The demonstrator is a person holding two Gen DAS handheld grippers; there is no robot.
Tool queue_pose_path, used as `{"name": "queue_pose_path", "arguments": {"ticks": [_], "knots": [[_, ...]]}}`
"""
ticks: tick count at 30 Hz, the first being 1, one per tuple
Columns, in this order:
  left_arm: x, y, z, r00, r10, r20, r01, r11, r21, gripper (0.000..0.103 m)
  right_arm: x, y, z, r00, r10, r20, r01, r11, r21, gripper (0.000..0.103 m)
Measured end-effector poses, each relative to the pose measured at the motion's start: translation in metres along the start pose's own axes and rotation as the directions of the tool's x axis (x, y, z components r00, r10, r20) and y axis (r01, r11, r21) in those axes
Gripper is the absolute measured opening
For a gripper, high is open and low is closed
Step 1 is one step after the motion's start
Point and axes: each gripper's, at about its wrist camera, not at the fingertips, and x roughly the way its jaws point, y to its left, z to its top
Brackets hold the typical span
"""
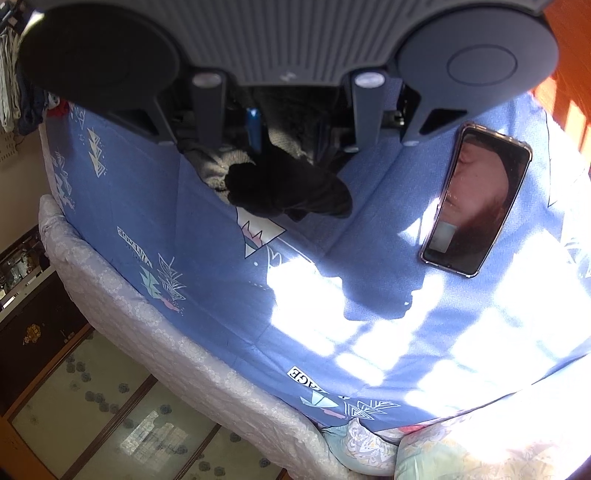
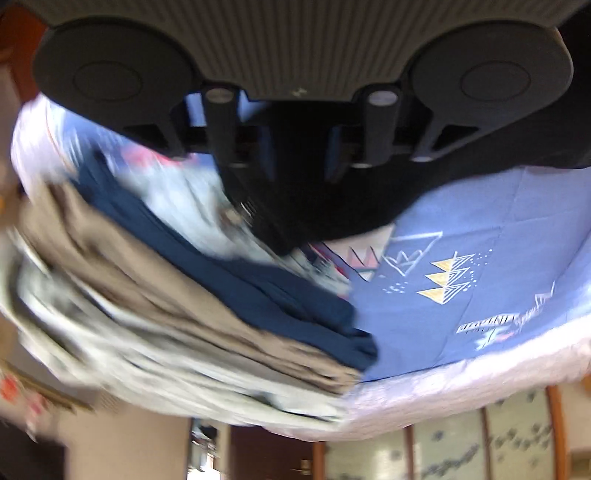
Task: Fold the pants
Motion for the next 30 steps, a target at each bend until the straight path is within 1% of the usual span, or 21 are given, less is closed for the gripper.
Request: {"name": "queue_pose_path", "arguments": {"ticks": [1, 3, 4, 5, 6, 7, 8, 9, 10, 12, 14, 15, 18, 19, 21, 23, 25, 27, 29, 30], "knots": [[0.000, -0.001, 0.000, 1.000, 0.006, 0.000, -0.006, 1.000, 0.003, 0.027, 0.014, 0.005, 0.004, 1.000, -0.029, 0.003, 0.029, 0.999, -0.033, 0.046], [0.002, -0.003, 0.001, 1.000, 0.016, -0.004, -0.016, 1.000, 0.008, 0.027, 0.047, 0.015, 0.009, 0.993, -0.116, -0.008, 0.114, 0.986, -0.119, 0.046], [0.002, -0.003, 0.002, 1.000, 0.018, -0.005, -0.018, 1.000, 0.007, 0.027, 0.059, 0.020, 0.012, 0.988, -0.149, -0.040, 0.141, 0.976, -0.166, 0.046], [0.003, -0.003, 0.003, 1.000, 0.018, -0.005, -0.018, 1.000, 0.006, 0.027, 0.072, 0.022, 0.011, 0.986, -0.149, -0.069, 0.133, 0.972, -0.194, 0.045], [0.003, -0.002, 0.004, 1.000, 0.019, -0.005, -0.019, 1.000, 0.005, 0.027, 0.082, 0.024, 0.007, 0.986, -0.136, -0.092, 0.114, 0.971, -0.212, 0.033], [0.004, -0.002, 0.005, 1.000, 0.021, -0.004, -0.021, 1.000, 0.006, 0.027, 0.084, 0.026, 0.004, 0.988, -0.128, -0.086, 0.107, 0.971, -0.212, 0.025], [0.005, -0.003, 0.006, 1.000, 0.024, -0.003, -0.024, 1.000, 0.007, 0.027, 0.083, 0.029, 0.003, 0.988, -0.136, -0.075, 0.116, 0.967, -0.226, 0.022], [0.007, -0.003, 0.007, 1.000, 0.028, 0.000, -0.028, 1.000, 0.010, 0.027, 0.079, 0.032, 0.004, 0.990, -0.124, -0.074, 0.104, 0.967, -0.232, 0.015], [0.008, -0.002, 0.010, 1.000, 0.031, 0.004, -0.031, 0.999, 0.007, 0.027, 0.071, 0.033, 0.007, 0.992, -0.112, -0.060, 0.097, 0.970, -0.221, 0.014], [0.009, 0.001, 0.019, 0.999, 0.025, 0.021, -0.024, 1.000, -0.014, 0.027, 0.045, 0.042, 0.021, 0.995, -0.087, 0.039, 0.094, 0.968, -0.232, 0.014], [0.011, 0.005, 0.031, 0.999, 0.010, 0.047, -0.008, 0.999, -0.041, 0.027, 0.016, 0.050, 0.049, 0.987, -0.052, 0.152, 0.087, 0.968, -0.234, 0.014], [0.012, 0.005, 0.037, 0.998, 0.004, 0.056, -0.001, 0.999, -0.047, 0.027, 0.004, 0.052, 0.070, 0.977, -0.034, 0.210, 0.081, 0.972, -0.220, 0.013], [0.022, 0.003, 0.060, 0.996, -0.004, 0.084, 0.008, 0.999, -0.052, 0.027, -0.017, 0.055, 0.135, 0.933, -0.012, 0.360, 0.073, 0.985, -0.158, 0.013], [0.025, 0.002, 0.067, 0.996, -0.003, 0.094, 0.008, 0.998, -0.055, 0.027, -0.018, 0.056, 0.157, 0.920, -0.007, 0.391, 0.067, 0.988, -0.140, 0.014], [0.035, 0.001, 0.085, 0.992, 0.008, 0.128, 0.001, 0.997, -0.074, 0.027, -0.013, 0.061, 0.194, 0.896, -0.024, 0.442, 0.078, 0.992, -0.104, 0.014], [0.048, 0.002, 0.104, 0.987, 0.010, 0.163, 0.008, 0.994, -0.109, 0.027, 0.004, 0.066, 0.227, 0.886, -0.049, 0.461, 0.089, 0.994, -0.065, 0.014], [0.067, 0.001, 0.123, 0.983, 0.018, 0.184, 0.009, 0.990, -0.144, 0.027, 0.032, 0.073, 0.252, 0.891, -0.073, 0.448, 0.099, 0.995, -0.034, 0.014], [0.094, -0.006, 0.140, 0.981, 0.041, 0.192, -0.012, 0.989, -0.149, 0.027, 0.063, 0.085, 0.268, 0.909, -0.096, 0.406, 0.113, 0.993, -0.018, 0.014], [0.133, -0.017, 0.153, 0.979, 0.083, 0.184, -0.059, 0.989, -0.133, 0.029, 0.108, 0.104, 0.275, 0.930, -0.126, 0.345, 0.134, 0.991, 0.000, 0.018], [0.153, -0.023, 0.155, 0.979, 0.109, 0.175, -0.090, 0.989, -0.116, 0.036, 0.127, 0.114, 0.273, 0.942, -0.133, 0.310, 0.138, 0.990, 0.008, 0.025]]}}
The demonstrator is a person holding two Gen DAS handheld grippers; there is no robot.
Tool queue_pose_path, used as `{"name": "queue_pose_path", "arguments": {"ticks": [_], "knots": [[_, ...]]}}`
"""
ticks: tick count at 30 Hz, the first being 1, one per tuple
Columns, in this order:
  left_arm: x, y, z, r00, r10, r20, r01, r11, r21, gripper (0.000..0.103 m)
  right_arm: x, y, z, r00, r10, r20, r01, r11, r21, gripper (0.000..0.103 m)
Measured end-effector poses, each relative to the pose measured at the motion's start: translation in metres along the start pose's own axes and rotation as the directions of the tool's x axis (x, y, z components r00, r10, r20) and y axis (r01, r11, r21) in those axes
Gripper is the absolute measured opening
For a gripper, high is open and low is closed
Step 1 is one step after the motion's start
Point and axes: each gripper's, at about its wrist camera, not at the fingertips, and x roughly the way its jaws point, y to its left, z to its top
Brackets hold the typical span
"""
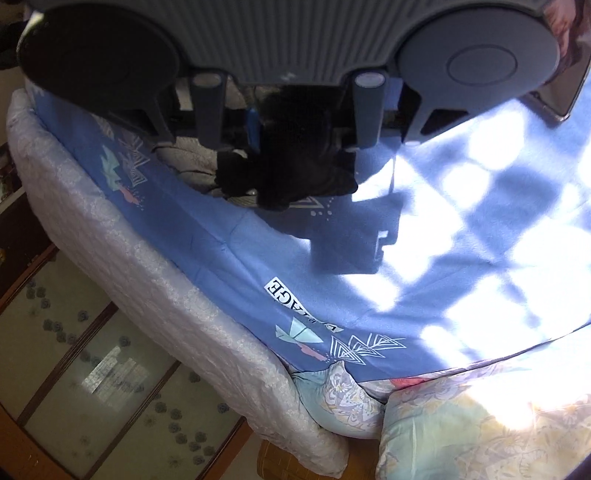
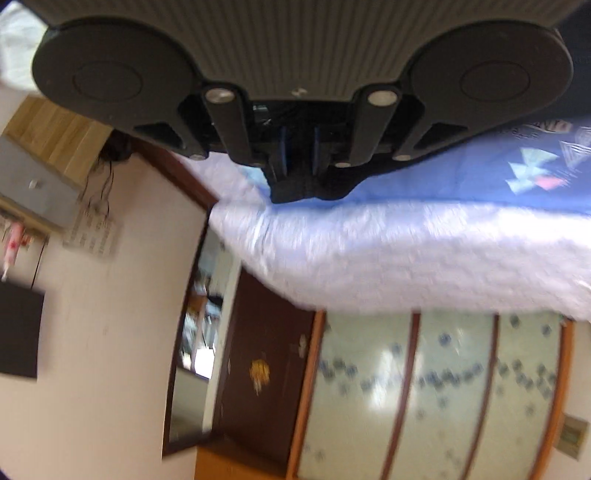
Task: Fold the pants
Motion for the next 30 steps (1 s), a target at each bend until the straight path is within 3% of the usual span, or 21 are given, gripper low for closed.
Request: {"name": "queue_pose_path", "arguments": {"ticks": [1, 2, 4, 5, 7, 9, 10, 11, 14, 15, 17, 18, 19, 20, 21, 22, 24, 26, 28, 30], "knots": [[0.024, -0.008, -0.005, 0.999, 0.039, -0.023, -0.038, 0.999, 0.040, 0.041, 0.016, 0.012, -0.009, 0.998, 0.003, -0.059, -0.003, 1.000, -0.005, 0.031], [0.047, -0.015, -0.012, 0.994, 0.089, -0.058, -0.084, 0.993, 0.086, 0.044, 0.026, 0.020, -0.019, 0.990, -0.004, -0.137, 0.001, 1.000, -0.023, 0.043], [0.080, -0.020, -0.030, 0.975, 0.180, -0.133, -0.159, 0.975, 0.157, 0.044, 0.029, 0.031, -0.041, 0.972, -0.022, -0.236, 0.014, 0.999, -0.038, 0.042], [0.081, -0.017, -0.036, 0.972, 0.182, -0.146, -0.158, 0.974, 0.162, 0.044, 0.023, 0.032, -0.051, 0.970, 0.016, -0.243, -0.021, 1.000, -0.018, 0.042], [0.060, -0.009, -0.042, 0.984, 0.127, -0.127, -0.108, 0.983, 0.152, 0.046, -0.003, 0.027, -0.065, 0.960, 0.131, -0.248, -0.128, 0.991, 0.030, 0.041], [0.024, 0.002, -0.043, 0.992, 0.072, -0.099, -0.057, 0.987, 0.153, 0.051, -0.038, 0.016, -0.074, 0.933, 0.264, -0.246, -0.254, 0.964, 0.074, 0.042], [0.005, 0.008, -0.045, 0.995, 0.051, -0.091, -0.036, 0.987, 0.155, 0.052, -0.056, 0.011, -0.078, 0.904, 0.347, -0.249, -0.333, 0.938, 0.099, 0.042], [-0.016, 0.016, -0.048, 0.996, 0.031, -0.085, -0.017, 0.987, 0.159, 0.054, -0.075, 0.008, -0.082, 0.860, 0.436, -0.266, -0.418, 0.900, 0.124, 0.043], [-0.072, 0.034, -0.069, 0.996, -0.009, -0.094, 0.025, 0.985, 0.168, 0.056, -0.126, 0.012, -0.099, 0.710, 0.631, -0.313, -0.612, 0.773, 0.170, 0.045], [-0.090, 0.038, -0.079, 0.996, 0.003, -0.090, 0.014, 0.984, 0.180, 0.059, -0.140, 0.021, -0.107, 0.662, 0.670, -0.336, -0.657, 0.734, 0.170, 0.052], [-0.119, 0.050, -0.098, 0.996, 0.011, -0.088, 0.008, 0.976, 0.218, 0.068, -0.157, 0.037, -0.126, 0.621, 0.678, -0.393, -0.681, 0.715, 0.159, 0.066], [-0.128, 0.056, -0.104, 0.996, 0.019, -0.086, 0.000, 0.975, 0.221, 0.075, -0.162, 0.049, -0.139, 0.600, 0.674, -0.430, -0.687, 0.710, 0.153, 0.068], [-0.133, 0.062, -0.109, 0.996, 0.031, -0.088, -0.011, 0.976, 0.216, 0.077, -0.164, 0.056, -0.151, 0.584, 0.662, -0.470, -0.685, 0.712, 0.152, 0.067], [-0.135, 0.071, -0.112, 0.993, 0.050, -0.109, -0.027, 0.978, 0.206, 0.076, -0.162, 0.061, -0.163, 0.561, 0.647, -0.516, -0.669, 0.722, 0.177, 0.064], [-0.135, 0.077, -0.114, 0.989, 0.059, -0.132, -0.033, 0.981, 0.190, 0.074, -0.160, 0.062, -0.172, 0.524, 0.655, -0.544, -0.651, 0.720, 0.241, 0.033], [-0.136, 0.082, -0.116, 0.988, 0.055, -0.143, -0.031, 0.985, 0.168, 0.074, -0.162, 0.060, -0.176, 0.519, 0.664, -0.539, -0.623, 0.725, 0.294, 0.017], [-0.139, 0.087, -0.121, 0.986, 0.032, -0.163, -0.010, 0.991, 0.136, 0.076, -0.188, 0.043, -0.162, 0.606, 0.662, -0.441, -0.579, 0.747, 0.327, 0.015], [-0.138, 0.086, -0.129, 0.983, 0.012, -0.184, 0.012, 0.992, 0.127, 0.076, -0.222, 0.003, -0.142, 0.691, 0.665, -0.283, -0.547, 0.737, 0.396, 0.015], [-0.135, 0.082, -0.137, 0.978, -0.019, -0.208, 0.047, 0.990, 0.130, 0.076, -0.259, -0.042, -0.126, 0.794, 0.590, -0.148, -0.494, 0.768, 0.407, 0.015], [-0.128, 0.075, -0.144, 0.970, -0.053, -0.236, 0.085, 0.988, 0.129, 0.077, -0.295, -0.084, -0.121, 0.870, 0.489, -0.054, -0.430, 0.809, 0.401, 0.015]]}}
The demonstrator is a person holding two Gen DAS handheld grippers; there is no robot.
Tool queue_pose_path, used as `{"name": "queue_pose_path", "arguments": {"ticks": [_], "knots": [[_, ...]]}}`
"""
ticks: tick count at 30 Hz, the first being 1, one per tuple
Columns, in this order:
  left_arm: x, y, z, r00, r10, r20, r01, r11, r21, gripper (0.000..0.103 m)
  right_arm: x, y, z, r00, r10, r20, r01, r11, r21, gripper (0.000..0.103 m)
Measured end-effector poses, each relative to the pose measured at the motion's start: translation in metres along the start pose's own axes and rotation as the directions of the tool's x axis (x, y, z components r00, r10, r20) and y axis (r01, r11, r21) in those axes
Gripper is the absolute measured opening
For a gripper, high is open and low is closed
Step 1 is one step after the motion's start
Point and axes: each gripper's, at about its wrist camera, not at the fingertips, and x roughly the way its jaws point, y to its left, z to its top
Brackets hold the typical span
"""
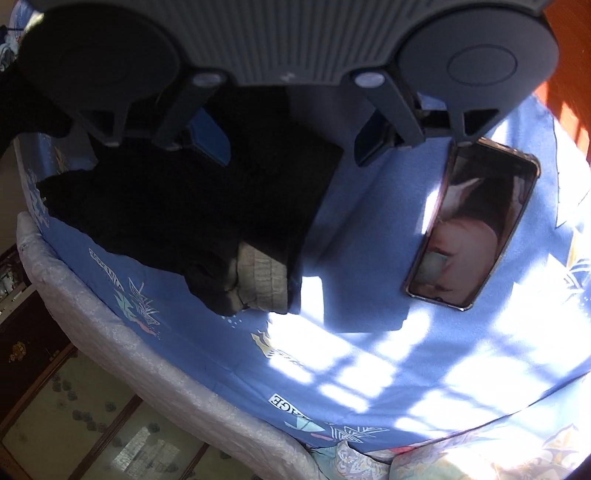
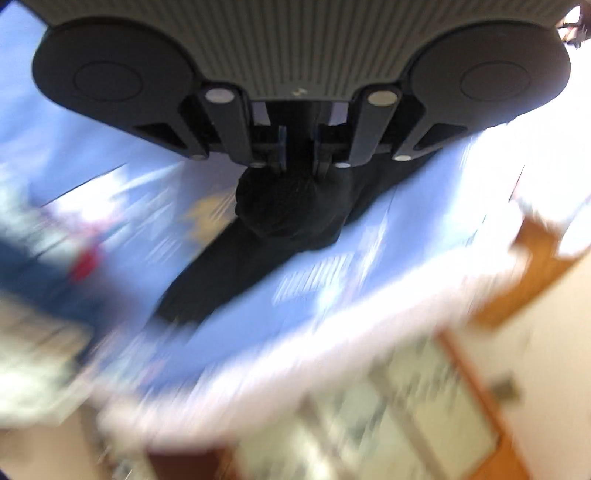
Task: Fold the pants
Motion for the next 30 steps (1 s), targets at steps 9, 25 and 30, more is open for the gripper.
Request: {"name": "queue_pose_path", "arguments": {"ticks": [9, 25, 30], "knots": [[0.044, -0.004, -0.023, 0.993, -0.016, -0.118, 0.014, 1.000, -0.020, 0.069, -0.045, -0.011, -0.063, 0.785, -0.592, 0.179, 0.603, 0.666, -0.440, 0.046], [0.048, 0.020, -0.024, 0.986, -0.139, -0.089, 0.127, 0.984, -0.128, 0.009, 0.139, 0.395, -0.208, 0.828, 0.221, -0.516, -0.558, 0.230, -0.797, 0.057], [0.014, 0.022, -0.028, 0.988, -0.150, -0.037, 0.146, 0.986, -0.080, 0.008, 0.188, 0.415, -0.182, 0.841, 0.209, -0.499, -0.536, 0.194, -0.821, 0.003]]}}
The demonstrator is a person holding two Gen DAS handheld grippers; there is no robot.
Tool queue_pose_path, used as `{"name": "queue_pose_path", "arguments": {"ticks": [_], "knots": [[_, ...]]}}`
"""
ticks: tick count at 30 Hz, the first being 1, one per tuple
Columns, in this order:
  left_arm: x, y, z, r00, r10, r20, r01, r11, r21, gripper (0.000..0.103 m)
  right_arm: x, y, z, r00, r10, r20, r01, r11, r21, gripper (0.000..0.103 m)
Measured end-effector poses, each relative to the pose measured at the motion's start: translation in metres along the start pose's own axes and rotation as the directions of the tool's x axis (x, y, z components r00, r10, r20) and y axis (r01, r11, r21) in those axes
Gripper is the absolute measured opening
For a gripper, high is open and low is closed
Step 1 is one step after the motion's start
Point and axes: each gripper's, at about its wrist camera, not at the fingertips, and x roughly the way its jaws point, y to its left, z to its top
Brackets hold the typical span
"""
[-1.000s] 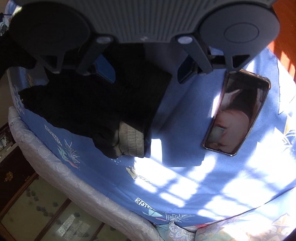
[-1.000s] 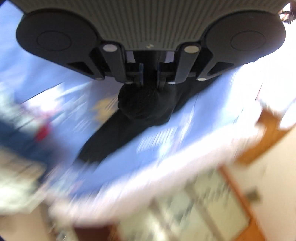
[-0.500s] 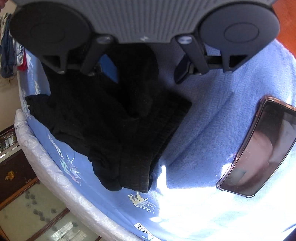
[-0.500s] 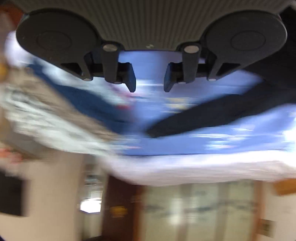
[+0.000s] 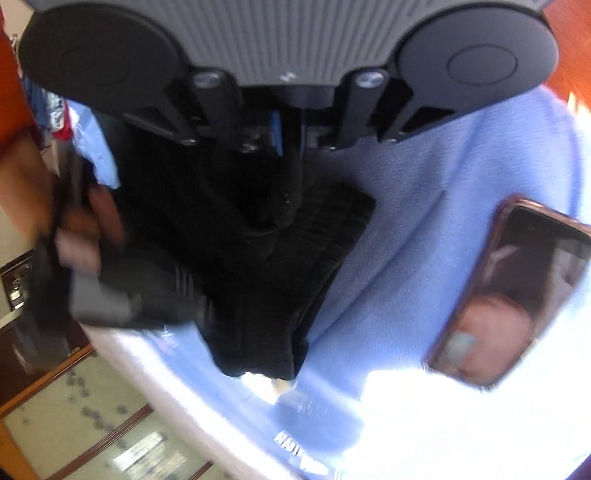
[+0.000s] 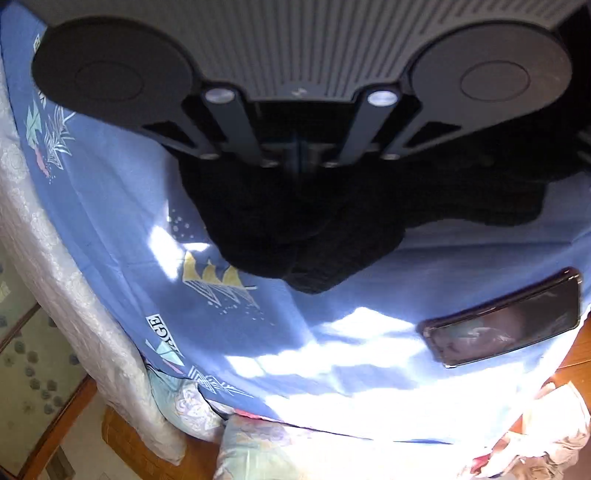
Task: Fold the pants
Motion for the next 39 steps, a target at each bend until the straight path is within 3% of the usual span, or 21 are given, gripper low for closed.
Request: {"name": "queue_pose_path", "arguments": {"ticks": [2, 5, 7, 8, 9, 10, 12, 15, 18, 21, 23, 25, 26, 27, 29, 32, 33, 35, 37, 38, 39], "knots": [[-0.023, 0.000, -0.008, 0.998, 0.015, 0.059, -0.017, 0.999, 0.039, 0.008, -0.014, -0.053, 0.020, 0.994, -0.041, 0.100, 0.021, 0.981, 0.192, 0.003], [-0.038, 0.005, -0.021, 0.991, 0.055, 0.118, -0.061, 0.997, 0.050, 0.008, 0.003, -0.104, 0.037, 0.990, -0.076, 0.122, 0.023, 0.922, 0.387, 0.003], [-0.031, 0.007, -0.027, 0.991, 0.104, 0.086, -0.109, 0.993, 0.046, 0.009, 0.030, -0.106, 0.040, 0.979, -0.174, 0.108, 0.117, 0.909, 0.400, 0.003], [-0.022, 0.009, -0.029, 0.991, 0.123, 0.051, -0.124, 0.992, 0.036, 0.009, 0.051, -0.098, 0.036, 0.972, -0.229, 0.042, 0.200, 0.914, 0.354, 0.006], [-0.015, 0.012, -0.030, 0.991, 0.130, 0.020, -0.130, 0.991, 0.021, 0.009, 0.068, -0.095, 0.033, 0.972, -0.234, -0.028, 0.231, 0.917, 0.326, 0.008], [-0.013, 0.014, -0.030, 0.992, 0.129, 0.011, -0.129, 0.991, 0.015, 0.010, 0.080, -0.095, 0.025, 0.976, -0.198, -0.088, 0.216, 0.917, 0.335, 0.008], [-0.018, 0.013, -0.026, 0.992, 0.125, 0.031, -0.126, 0.992, 0.017, 0.018, 0.069, -0.093, 0.011, 0.988, -0.140, -0.065, 0.154, 0.901, 0.406, 0.008], [-0.025, 0.013, -0.024, 0.992, 0.116, 0.053, -0.117, 0.993, 0.007, 0.030, -0.006, -0.090, -0.018, 0.995, -0.091, 0.030, 0.064, 0.864, 0.499, 0.010], [-0.022, 0.017, -0.025, 0.995, 0.097, 0.026, -0.097, 0.995, -0.004, 0.034, -0.076, -0.087, -0.073, 0.995, -0.060, 0.084, 0.000, 0.810, 0.587, 0.023], [-0.020, 0.016, -0.024, 0.997, 0.082, 0.006, -0.081, 0.996, -0.021, 0.040, -0.153, -0.076, -0.151, 0.990, -0.122, 0.065, 0.049, 0.751, 0.658, 0.027], [-0.018, 0.014, -0.023, 0.996, 0.084, -0.003, -0.085, 0.996, -0.030, 0.052, -0.197, -0.072, -0.206, 0.980, -0.197, -0.006, 0.140, 0.678, 0.721, 0.028], [-0.016, 0.014, -0.026, 0.997, 0.078, -0.017, -0.078, 0.996, -0.042, 0.057, -0.239, -0.070, -0.266, 0.953, -0.279, -0.120, 0.261, 0.551, 0.793, 0.029], [-0.012, 0.015, -0.024, 0.997, 0.067, -0.030, -0.068, 0.996, -0.055, 0.058, -0.260, -0.069, -0.296, 0.932, -0.317, -0.177, 0.318, 0.475, 0.821, 0.029], [-0.008, 0.016, -0.022, 0.998, 0.050, -0.039, -0.053, 0.996, -0.074, 0.063, -0.281, -0.066, -0.328, 0.904, -0.353, -0.243, 0.372, 0.367, 0.852, 0.030], [-0.003, 0.017, -0.019, 0.999, 0.026, -0.039, -0.030, 0.994, -0.110, 0.077, -0.317, -0.059, -0.382, 0.865, -0.390, -0.315, 0.405, 0.173, 0.898, 0.031], [0.008, 0.014, -0.016, 0.997, 0.065, -0.030, -0.068, 0.990, -0.126, 0.075, -0.353, -0.044, -0.442, 0.792, -0.451, -0.411, 0.437, -0.050, 0.898, 0.031], [0.010, 0.010, -0.015, 0.996, 0.087, -0.023, -0.089, 0.990, -0.111, 0.061, -0.360, -0.040, -0.457, 0.774, -0.458, -0.437, 0.442, -0.102, 0.891, 0.031], [0.015, 0.001, -0.016, 0.987, 0.153, -0.039, -0.156, 0.984, -0.089, 0.047, -0.366, -0.036, -0.476, 0.759, -0.466, -0.454, 0.429, -0.166, 0.888, 0.031], [0.015, -0.002, -0.015, 0.980, 0.196, -0.042, -0.199, 0.976, -0.093, 0.033, -0.366, -0.038, -0.485, 0.750, -0.486, -0.448, 0.421, -0.171, 0.891, 0.031], [0.014, -0.002, -0.015, 0.975, 0.216, -0.051, -0.221, 0.970, -0.104, 0.019, -0.363, -0.041, -0.486, 0.740, -0.497, -0.454, 0.433, -0.164, 0.886, 0.032], [0.013, 0.000, -0.014, 0.975, 0.217, -0.055, -0.222, 0.967, -0.123, 0.014, -0.360, -0.047, -0.487, 0.728, -0.508, -0.461, 0.446, -0.160, 0.881, 0.035]]}}
